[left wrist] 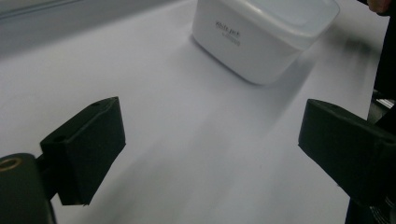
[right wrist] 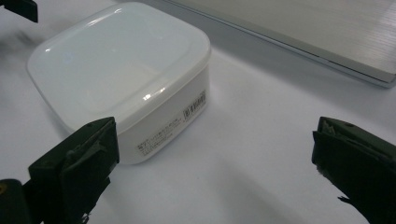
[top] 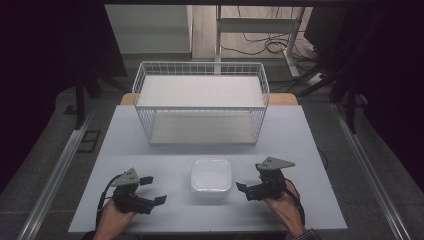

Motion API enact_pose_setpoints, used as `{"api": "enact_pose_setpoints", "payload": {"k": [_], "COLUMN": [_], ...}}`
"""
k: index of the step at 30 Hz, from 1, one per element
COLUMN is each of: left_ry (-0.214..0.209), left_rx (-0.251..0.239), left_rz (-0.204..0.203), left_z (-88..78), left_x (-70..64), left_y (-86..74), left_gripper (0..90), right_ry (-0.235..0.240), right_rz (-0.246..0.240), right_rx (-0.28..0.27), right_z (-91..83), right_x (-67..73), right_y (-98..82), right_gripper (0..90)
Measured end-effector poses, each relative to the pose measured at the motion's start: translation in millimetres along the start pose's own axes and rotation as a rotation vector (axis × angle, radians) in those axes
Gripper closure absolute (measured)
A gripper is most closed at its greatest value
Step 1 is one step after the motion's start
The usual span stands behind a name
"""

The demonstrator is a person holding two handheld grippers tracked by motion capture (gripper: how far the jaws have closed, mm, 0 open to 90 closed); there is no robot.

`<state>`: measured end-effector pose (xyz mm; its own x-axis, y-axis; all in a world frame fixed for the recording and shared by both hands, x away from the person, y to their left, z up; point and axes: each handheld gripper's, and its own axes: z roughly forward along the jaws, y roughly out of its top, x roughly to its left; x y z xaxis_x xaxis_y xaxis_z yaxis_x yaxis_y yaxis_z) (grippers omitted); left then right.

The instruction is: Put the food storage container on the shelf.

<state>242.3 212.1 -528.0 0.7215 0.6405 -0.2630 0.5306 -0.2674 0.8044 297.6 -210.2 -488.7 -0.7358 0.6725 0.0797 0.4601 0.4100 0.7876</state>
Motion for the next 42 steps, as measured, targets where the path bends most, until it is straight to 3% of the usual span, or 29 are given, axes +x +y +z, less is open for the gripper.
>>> {"api": "enact_pose_setpoints", "payload": {"k": [5,10,11,12,13,16,20,27,31,32,33,35,39,40,42], "left_ry": [-0.009,-0.015,-0.024,-0.024,-0.029,-0.054,-0.068,-0.095,-0.139,-0.139,-0.169,-0.19,-0.197,-0.185,-0.18], "left_rx": [0.008,0.024,0.036,0.036,0.055,0.073,0.08,0.112,0.128,0.128,0.127,0.133,0.142,0.149,0.153], "left_rz": [0.022,0.034,0.042,0.042,0.067,0.097,0.098,0.062,0.001,0.001,-0.027,-0.056,-0.074,-0.084,-0.092], "left_z": [10.8,24.3,32.7,32.7,41.8,54.4,64.3,79.3,90.2,90.2,91.3,92.4,92.2,90.5,88.9], "left_x": [-3.9,-2.3,-3.3,-3.3,-5.6,-8.6,-8.6,-7.9,-5.5,-5.5,-3.2,-2.4,-2.0,-3.7,-4.4], "left_y": [27.2,47.0,56.7,56.7,65.9,76.6,83.2,86.0,81.5,81.5,80.3,79.2,78.8,79.0,79.0], "left_gripper": [7.9,7.2,7.1,6.9,6.6,5.0,4.6,8.8,14.3,15.8,17.3,20.3,20.1,21.2,22.2], "right_ry": [0.03,0.003,0.011,0.011,0.039,0.057,0.07,0.104,0.145,0.145,0.176,0.215,0.221,0.218,0.216], "right_rz": [-0.002,-0.005,0.008,0.008,0.039,0.058,0.071,0.08,0.103,0.103,0.131,0.155,0.169,0.178,0.182], "right_rx": [-0.006,0.017,0.007,0.007,0.013,0.031,0.045,0.086,0.13,0.13,0.135,0.144,0.159,0.164,0.166], "right_z": [4.8,10.2,10.8,10.8,11.5,14.1,18.8,38.8,48.0,48.0,48.0,47.4,45.4,41.3,39.5], "right_x": [4.1,8.4,9.0,9.0,9.0,9.4,9.3,10.2,9.4,9.4,7.2,6.2,7.5,8.5,8.7], "right_y": [8.7,15.7,19.5,19.5,24.1,28.5,32.0,38.5,34.8,34.8,33.9,33.9,33.8,33.5,33.3], "right_gripper": [0.8,0.8,0.8,0.8,0.9,2.6,5.9,8.4,11.7,11.7,17.6,25.0,27.5,33.1,35.5]}}
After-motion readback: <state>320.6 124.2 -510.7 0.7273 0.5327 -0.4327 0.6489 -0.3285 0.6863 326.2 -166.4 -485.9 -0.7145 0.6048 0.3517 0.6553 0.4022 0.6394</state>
